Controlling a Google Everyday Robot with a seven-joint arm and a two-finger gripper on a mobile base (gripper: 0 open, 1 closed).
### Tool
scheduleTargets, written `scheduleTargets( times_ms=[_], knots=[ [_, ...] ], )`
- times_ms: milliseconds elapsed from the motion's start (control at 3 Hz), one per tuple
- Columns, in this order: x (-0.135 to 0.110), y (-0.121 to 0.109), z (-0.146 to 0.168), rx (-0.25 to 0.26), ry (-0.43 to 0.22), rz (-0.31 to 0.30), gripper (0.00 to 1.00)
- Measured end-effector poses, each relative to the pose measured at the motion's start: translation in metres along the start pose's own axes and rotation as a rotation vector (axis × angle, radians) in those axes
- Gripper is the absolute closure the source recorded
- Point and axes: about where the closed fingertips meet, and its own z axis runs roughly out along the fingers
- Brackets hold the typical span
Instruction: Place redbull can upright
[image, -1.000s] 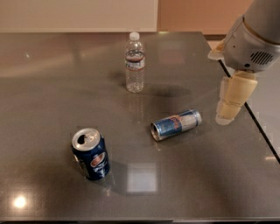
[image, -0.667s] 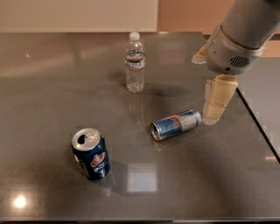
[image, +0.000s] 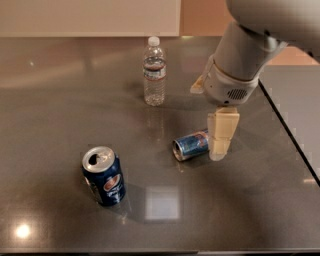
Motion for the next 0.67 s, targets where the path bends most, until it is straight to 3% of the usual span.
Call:
scheduleTargets(
  times_ms=[667],
  knots=[
    [-0.025,0.013,0.032,-0.037,0.000,-0.107,0.00]
  ],
)
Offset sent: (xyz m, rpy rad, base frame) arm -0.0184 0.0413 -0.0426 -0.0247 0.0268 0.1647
